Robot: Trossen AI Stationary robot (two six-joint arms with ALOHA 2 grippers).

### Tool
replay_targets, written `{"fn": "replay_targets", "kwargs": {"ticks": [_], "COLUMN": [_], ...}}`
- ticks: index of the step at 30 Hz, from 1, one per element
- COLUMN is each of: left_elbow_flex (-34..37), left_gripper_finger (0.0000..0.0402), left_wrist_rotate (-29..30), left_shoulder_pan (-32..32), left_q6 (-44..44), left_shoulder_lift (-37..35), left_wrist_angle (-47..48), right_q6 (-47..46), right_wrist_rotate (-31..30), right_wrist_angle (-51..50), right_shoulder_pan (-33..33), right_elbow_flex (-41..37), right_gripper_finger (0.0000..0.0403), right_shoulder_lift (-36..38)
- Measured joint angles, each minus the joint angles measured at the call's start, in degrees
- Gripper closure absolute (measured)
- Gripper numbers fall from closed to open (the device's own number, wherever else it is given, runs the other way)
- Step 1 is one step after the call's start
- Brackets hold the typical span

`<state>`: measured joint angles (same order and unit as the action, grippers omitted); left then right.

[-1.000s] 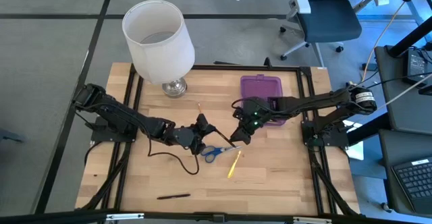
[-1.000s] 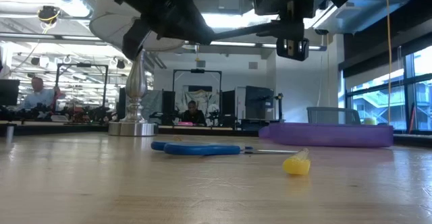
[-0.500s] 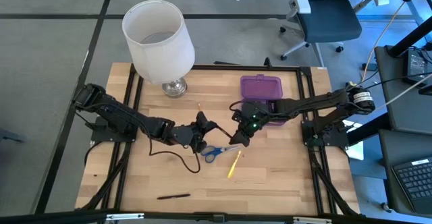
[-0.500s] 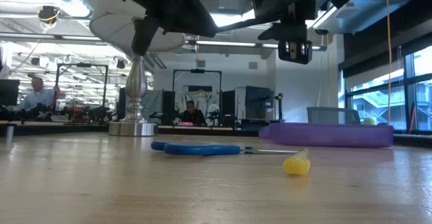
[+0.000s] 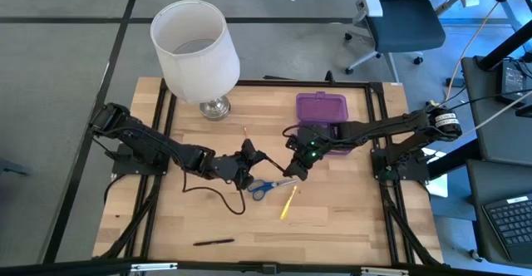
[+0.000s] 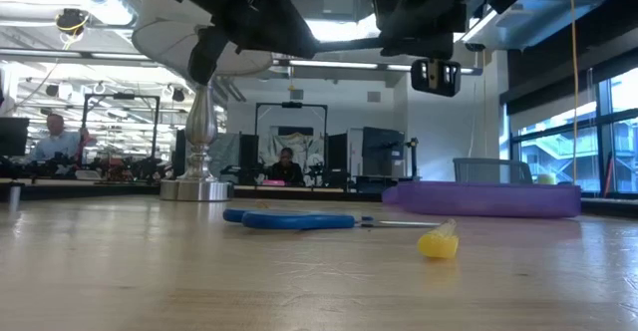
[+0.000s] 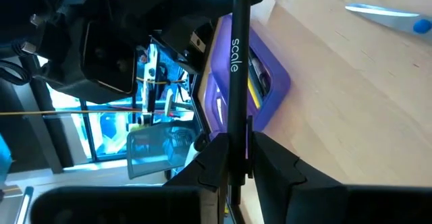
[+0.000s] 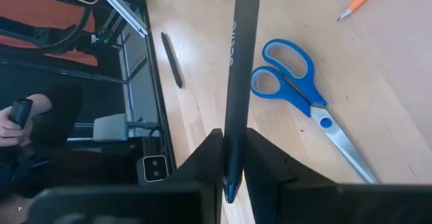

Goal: Pick & place school supplies into a supply box
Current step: Put the top black pen into the purple supply box

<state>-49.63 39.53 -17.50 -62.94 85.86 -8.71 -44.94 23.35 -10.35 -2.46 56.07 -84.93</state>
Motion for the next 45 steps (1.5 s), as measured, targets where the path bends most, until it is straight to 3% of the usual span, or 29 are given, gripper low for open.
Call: {"fn": "replay_targets", "kwargs": {"ticks": [6, 21, 28, 34, 37, 41, 45], "left_elbow_flex": [0.0, 0.0, 0.0, 0.0, 0.0, 0.0, 0.0], "left_gripper_finger": [0.0344, 0.0255, 0.0252, 0.0252, 0.0251, 0.0255, 0.0258], "left_wrist_rotate": [1.6, -0.2, 3.8, -12.2, -17.4, -21.6, -32.7], "left_shoulder_pan": [0.0, -1.7, -3.3, 1.0, 3.7, 7.9, 12.9], "left_q6": [0.2, 10.8, 18.9, 32.1, 35.7, 38.5, 42.4], "left_shoulder_lift": [0.0, 0.0, -0.4, -3.5, -4.6, -4.7, -4.7], "left_wrist_angle": [-0.1, 0.0, 4.2, 13.5, 15.5, 16.6, 21.3], "right_q6": [0.1, 2.1, 12.3, 23.7, 27.3, 31.4, 34.8], "right_wrist_rotate": [-0.2, 1.3, 0.3, -5.7, -7.4, -16.7, -23.9], "right_wrist_angle": [0.6, -2.8, -17.4, -29.6, -33.6, -42.1, -48.5], "right_shoulder_pan": [0.0, 5.2, 11.7, 15.9, 17.2, 18.2, 18.5], "right_elbow_flex": [0.0, 0.1, 0.1, 0.1, 0.1, 0.1, -0.2], "right_gripper_finger": [0.0353, 0.0355, 0.0355, 0.0355, 0.0355, 0.0353, 0.0352], "right_shoulder_lift": [0.0, 0.0, 0.1, 2.8, 4.7, 6.9, 7.2]}}
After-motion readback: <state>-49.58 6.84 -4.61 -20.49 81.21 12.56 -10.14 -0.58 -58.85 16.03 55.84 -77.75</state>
